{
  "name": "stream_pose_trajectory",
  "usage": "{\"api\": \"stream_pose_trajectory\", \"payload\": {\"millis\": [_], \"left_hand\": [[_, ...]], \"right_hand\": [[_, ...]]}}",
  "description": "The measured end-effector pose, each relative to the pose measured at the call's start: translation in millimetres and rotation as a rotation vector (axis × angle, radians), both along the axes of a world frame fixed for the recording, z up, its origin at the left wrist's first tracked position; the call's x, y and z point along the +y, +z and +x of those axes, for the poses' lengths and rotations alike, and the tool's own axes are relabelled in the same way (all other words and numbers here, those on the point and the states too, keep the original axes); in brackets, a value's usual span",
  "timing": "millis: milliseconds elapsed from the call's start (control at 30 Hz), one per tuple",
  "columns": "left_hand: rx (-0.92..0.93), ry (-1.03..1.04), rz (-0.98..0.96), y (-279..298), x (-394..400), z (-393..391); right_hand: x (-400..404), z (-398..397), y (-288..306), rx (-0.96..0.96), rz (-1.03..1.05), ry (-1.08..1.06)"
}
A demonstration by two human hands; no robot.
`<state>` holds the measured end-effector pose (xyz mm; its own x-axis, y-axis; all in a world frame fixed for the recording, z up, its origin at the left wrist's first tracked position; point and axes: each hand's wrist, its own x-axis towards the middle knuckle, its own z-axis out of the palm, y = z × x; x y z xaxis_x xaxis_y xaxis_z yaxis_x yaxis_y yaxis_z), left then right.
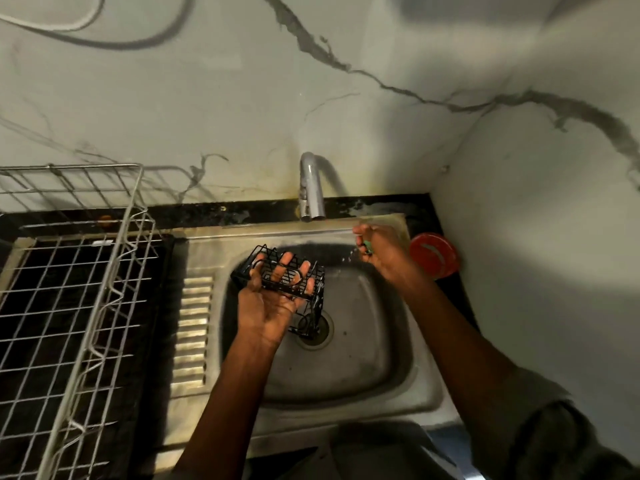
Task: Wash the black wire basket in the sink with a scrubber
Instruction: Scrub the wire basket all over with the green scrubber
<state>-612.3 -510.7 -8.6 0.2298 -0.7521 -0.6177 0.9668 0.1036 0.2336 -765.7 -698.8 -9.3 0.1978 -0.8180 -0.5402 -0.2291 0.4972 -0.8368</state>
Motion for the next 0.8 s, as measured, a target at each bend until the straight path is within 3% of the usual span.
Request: {"api": "stream_pose_trajectory", "payload": {"millis": [233,367,567,800], "left_hand": [[-0.020,-0.086,0.013,18.5,-11.7,-41.5],[-0.029,-0.123,0.023,26.8,-17.1,-61.0],[-0.054,-0.144,0.027,29.9,-20.9,-70.4],[-0.105,-0.145,0.056,29.3,-23.5,-68.1]], "right_hand": [[-37.2,-113.9,16.4,0.376,-0.349,-0.032],[-47.4,-121.3,29.0,0.421,-0.364,0.058],[-53.7,-119.7,26.6,0.703,-0.527,0.305],[-54.5,-124.4,10.4,0.865,-0.543,0.397]]}}
